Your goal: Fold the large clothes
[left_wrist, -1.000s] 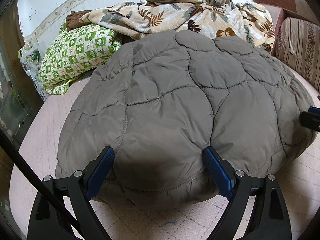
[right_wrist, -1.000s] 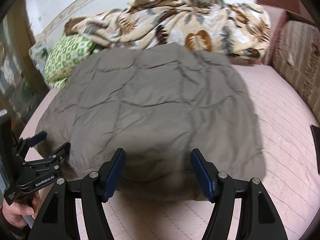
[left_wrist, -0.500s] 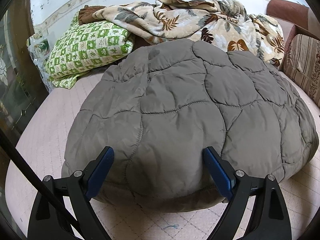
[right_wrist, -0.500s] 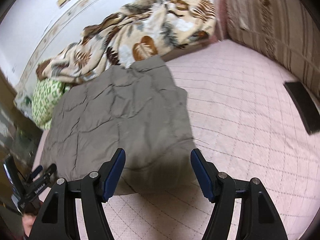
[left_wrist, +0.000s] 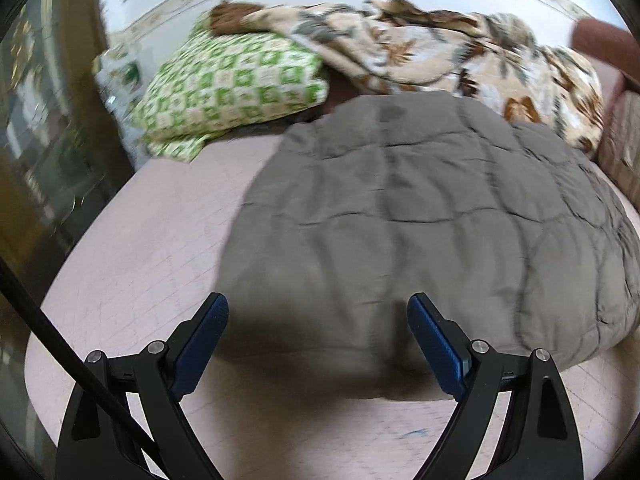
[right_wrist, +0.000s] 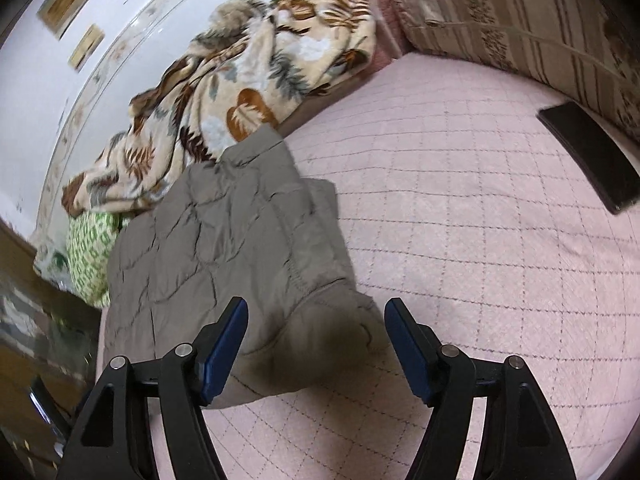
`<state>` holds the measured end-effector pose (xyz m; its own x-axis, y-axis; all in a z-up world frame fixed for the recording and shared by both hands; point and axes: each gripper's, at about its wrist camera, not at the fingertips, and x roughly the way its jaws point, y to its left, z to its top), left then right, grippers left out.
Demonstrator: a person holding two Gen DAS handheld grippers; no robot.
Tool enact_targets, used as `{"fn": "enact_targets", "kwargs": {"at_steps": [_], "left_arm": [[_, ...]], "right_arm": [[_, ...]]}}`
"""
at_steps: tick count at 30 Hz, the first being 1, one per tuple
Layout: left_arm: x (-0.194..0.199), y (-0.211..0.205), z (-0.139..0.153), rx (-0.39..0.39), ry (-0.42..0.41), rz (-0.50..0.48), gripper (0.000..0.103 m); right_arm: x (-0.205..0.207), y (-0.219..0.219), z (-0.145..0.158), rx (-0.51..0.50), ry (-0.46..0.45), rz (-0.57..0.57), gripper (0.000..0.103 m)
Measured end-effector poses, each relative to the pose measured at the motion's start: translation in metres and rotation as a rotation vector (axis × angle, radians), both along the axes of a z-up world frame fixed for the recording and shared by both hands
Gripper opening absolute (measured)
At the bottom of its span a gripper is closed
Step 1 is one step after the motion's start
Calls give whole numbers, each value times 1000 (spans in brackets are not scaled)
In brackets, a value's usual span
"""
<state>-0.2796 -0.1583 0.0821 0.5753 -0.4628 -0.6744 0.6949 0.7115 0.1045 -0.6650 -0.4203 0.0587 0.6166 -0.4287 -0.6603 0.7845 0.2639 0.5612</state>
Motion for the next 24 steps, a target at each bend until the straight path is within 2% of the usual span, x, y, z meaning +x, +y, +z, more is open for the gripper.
{"fn": "enact_targets", "kwargs": {"at_steps": [5, 7, 13, 18, 24], "left_arm": [[33, 28, -2, -52, 124, 62, 91], [41, 34, -2, -64, 134, 80, 91], [59, 47, -5, -65, 150, 150, 91], [63, 51, -8, -39, 124, 188, 91], [48, 43, -1, -28, 34, 155, 91]], "right_arm": [[8, 7, 12, -69, 45, -4, 76], [15, 8, 13, -69, 33, 14, 76], [25, 2, -4, 38, -43, 7, 76], [26, -1, -11, 68, -51, -5, 76], [39, 5, -10, 56, -34, 33, 76]]}}
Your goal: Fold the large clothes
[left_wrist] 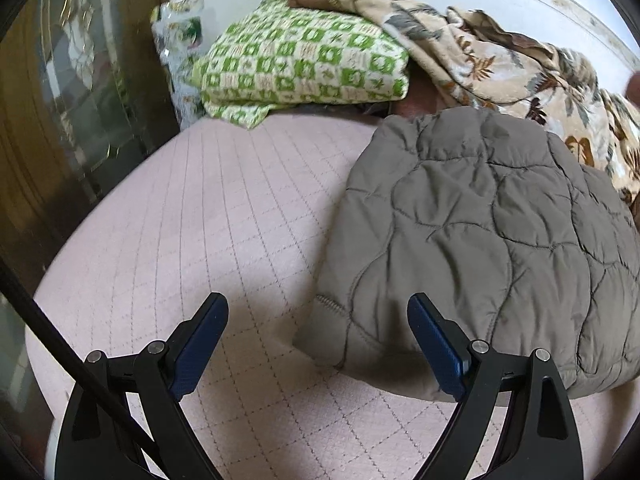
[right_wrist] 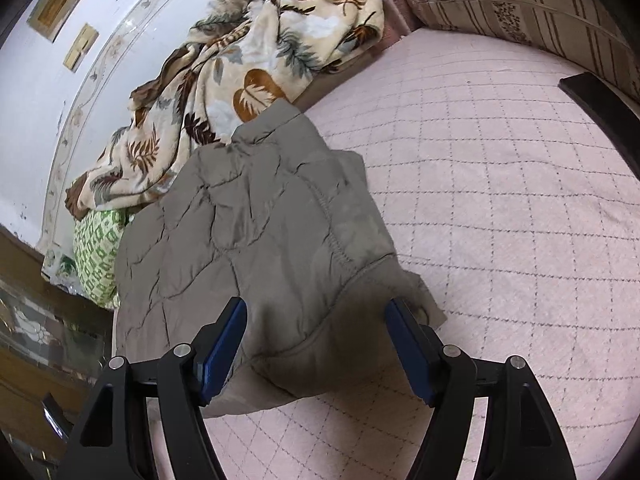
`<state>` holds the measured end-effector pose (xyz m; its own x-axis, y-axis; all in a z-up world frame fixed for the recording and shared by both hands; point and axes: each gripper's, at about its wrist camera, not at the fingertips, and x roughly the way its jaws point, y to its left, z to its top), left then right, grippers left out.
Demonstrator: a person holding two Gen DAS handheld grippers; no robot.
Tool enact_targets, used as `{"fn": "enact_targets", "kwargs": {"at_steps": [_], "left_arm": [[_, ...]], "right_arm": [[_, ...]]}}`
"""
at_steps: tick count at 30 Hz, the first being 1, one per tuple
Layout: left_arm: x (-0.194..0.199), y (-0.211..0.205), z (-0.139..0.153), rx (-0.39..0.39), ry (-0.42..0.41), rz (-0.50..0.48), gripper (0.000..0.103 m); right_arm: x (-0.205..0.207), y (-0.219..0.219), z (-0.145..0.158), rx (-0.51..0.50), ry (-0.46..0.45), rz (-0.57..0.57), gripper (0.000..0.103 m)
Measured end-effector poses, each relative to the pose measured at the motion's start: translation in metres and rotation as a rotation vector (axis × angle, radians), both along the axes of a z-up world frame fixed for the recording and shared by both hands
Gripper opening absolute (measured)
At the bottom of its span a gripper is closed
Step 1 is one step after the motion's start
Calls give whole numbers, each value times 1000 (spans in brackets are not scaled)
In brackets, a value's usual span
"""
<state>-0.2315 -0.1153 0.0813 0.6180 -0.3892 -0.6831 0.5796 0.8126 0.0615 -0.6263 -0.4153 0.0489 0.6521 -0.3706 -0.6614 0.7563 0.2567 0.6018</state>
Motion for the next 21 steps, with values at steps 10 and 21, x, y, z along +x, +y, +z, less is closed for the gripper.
{"fn": "enact_targets", "kwargs": {"at_steps": [10, 21], "left_arm": [[-15, -9, 3, 30, -88, -38, 91], [-17, -11, 1, 34, -95, -45, 91]], "right_arm": [[-1, -1, -3, 9, 3, 6, 77], [-3, -1, -5, 17, 0, 7, 77]]}}
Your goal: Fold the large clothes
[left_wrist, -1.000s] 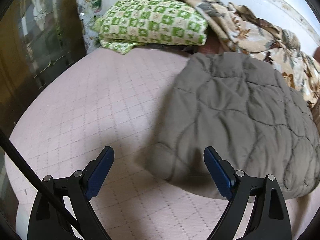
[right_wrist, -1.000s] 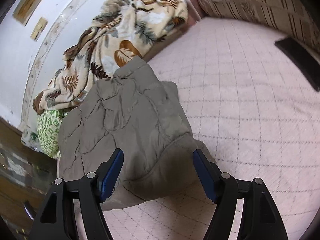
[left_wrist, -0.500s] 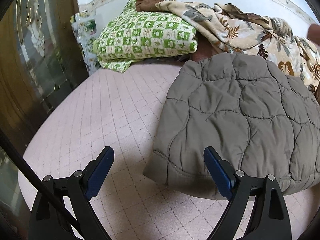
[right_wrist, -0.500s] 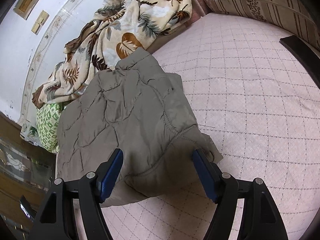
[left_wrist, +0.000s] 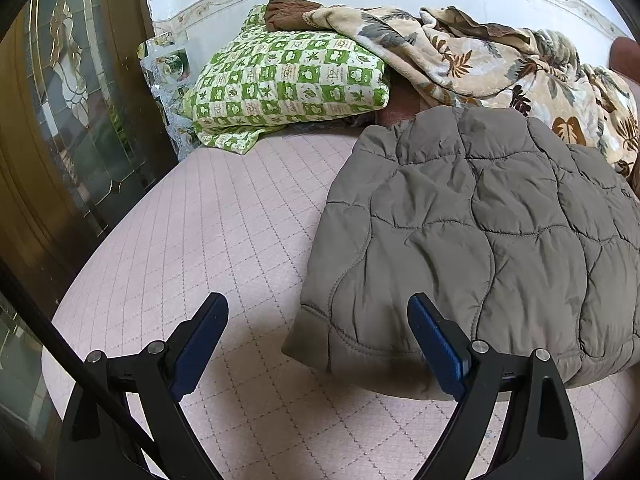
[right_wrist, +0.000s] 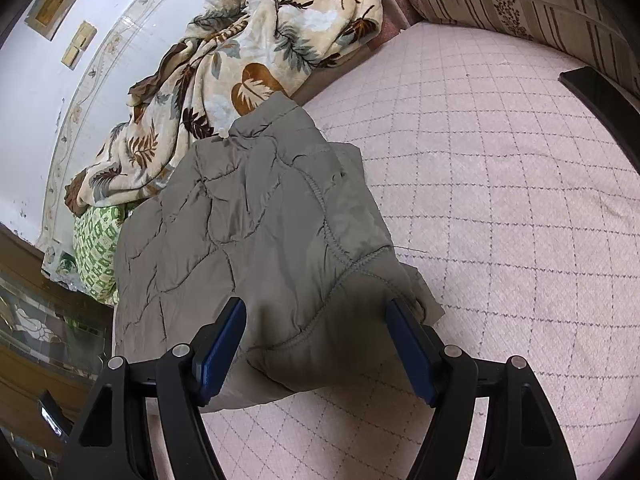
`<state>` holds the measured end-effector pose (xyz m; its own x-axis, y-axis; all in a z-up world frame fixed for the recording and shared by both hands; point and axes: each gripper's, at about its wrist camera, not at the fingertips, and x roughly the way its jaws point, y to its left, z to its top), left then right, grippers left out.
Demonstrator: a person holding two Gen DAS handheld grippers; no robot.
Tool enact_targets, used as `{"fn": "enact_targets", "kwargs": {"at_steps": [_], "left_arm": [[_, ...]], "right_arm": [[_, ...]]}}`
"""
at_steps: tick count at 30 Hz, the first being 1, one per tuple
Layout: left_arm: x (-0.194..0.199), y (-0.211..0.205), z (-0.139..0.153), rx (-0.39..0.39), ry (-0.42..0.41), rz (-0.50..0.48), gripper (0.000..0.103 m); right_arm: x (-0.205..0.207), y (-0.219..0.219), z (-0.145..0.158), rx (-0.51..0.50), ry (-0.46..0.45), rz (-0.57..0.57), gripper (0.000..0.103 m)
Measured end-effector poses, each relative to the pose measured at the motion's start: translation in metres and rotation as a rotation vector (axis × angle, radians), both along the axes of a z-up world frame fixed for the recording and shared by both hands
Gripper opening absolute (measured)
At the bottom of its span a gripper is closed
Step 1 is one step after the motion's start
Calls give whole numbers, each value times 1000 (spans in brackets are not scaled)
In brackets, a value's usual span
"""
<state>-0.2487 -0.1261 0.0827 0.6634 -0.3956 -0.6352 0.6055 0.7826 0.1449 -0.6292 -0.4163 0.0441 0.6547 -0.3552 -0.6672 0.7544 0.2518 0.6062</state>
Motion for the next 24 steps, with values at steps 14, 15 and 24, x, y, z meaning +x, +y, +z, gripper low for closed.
{"fn": "enact_targets", "kwargs": {"at_steps": [14, 15, 24], "left_arm": [[2, 1, -3, 5, 18, -4, 91], [2, 1, -3, 5, 18, -4, 91], [3, 2, -5, 8, 19, -6, 91]], "right_arm": [[-6, 0, -4, 21, -15, -13, 77], [-7, 0, -4, 22, -16, -13, 77], [-8, -1, -5, 28, -20, -16, 77]]}}
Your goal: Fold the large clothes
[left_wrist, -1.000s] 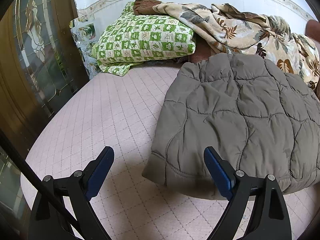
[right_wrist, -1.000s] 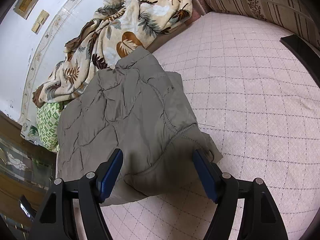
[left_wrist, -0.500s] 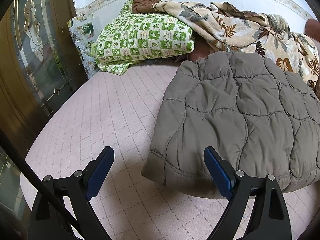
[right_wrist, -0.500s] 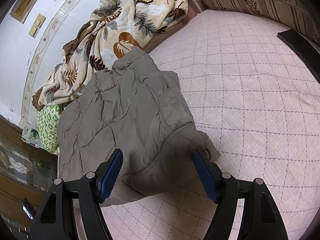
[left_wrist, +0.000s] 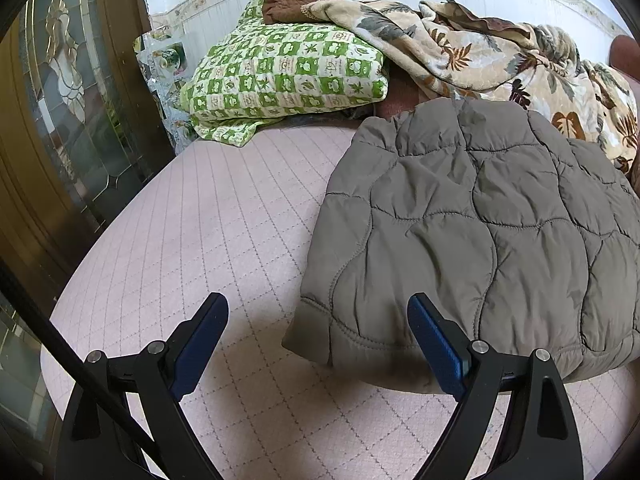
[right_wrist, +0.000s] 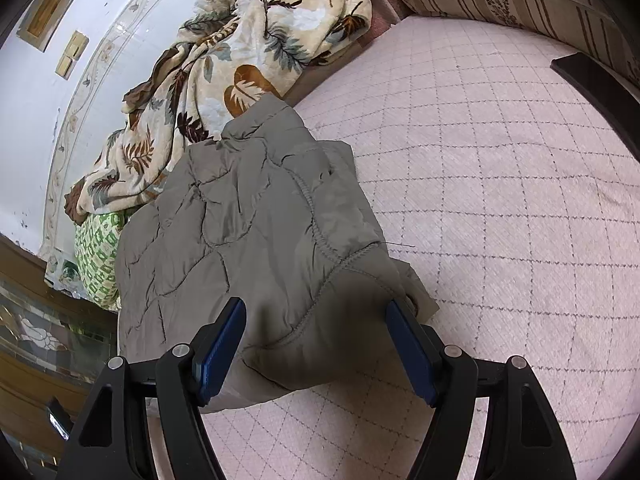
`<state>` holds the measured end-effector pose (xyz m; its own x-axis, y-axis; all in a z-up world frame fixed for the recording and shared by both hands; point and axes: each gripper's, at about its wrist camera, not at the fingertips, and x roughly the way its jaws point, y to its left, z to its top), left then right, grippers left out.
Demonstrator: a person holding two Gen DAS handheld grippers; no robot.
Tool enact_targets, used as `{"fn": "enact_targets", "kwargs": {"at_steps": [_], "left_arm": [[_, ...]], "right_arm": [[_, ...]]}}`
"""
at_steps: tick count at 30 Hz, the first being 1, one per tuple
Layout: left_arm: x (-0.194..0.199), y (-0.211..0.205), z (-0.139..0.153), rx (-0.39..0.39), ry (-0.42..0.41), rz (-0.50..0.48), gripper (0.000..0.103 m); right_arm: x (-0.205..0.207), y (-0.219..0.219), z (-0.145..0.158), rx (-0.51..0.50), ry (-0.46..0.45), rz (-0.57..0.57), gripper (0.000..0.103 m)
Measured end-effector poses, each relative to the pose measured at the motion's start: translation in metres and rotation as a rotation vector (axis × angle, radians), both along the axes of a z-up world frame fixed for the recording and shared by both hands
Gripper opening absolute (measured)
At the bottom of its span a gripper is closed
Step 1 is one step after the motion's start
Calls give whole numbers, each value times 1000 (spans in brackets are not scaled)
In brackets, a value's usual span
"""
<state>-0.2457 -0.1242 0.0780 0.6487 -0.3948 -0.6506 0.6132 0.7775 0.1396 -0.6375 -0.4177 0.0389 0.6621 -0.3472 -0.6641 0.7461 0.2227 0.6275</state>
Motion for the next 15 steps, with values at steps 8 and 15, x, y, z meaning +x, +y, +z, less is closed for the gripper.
{"fn": "enact_targets", "kwargs": {"at_steps": [8, 15], "left_arm": [[-1, -1, -1, 2, -2, -2, 91], [-1, -1, -2, 2, 0, -3, 91]], "right_arm": [[0, 0, 0, 2, 0, -1, 77], [0, 0, 0, 3, 0, -2, 77]]}}
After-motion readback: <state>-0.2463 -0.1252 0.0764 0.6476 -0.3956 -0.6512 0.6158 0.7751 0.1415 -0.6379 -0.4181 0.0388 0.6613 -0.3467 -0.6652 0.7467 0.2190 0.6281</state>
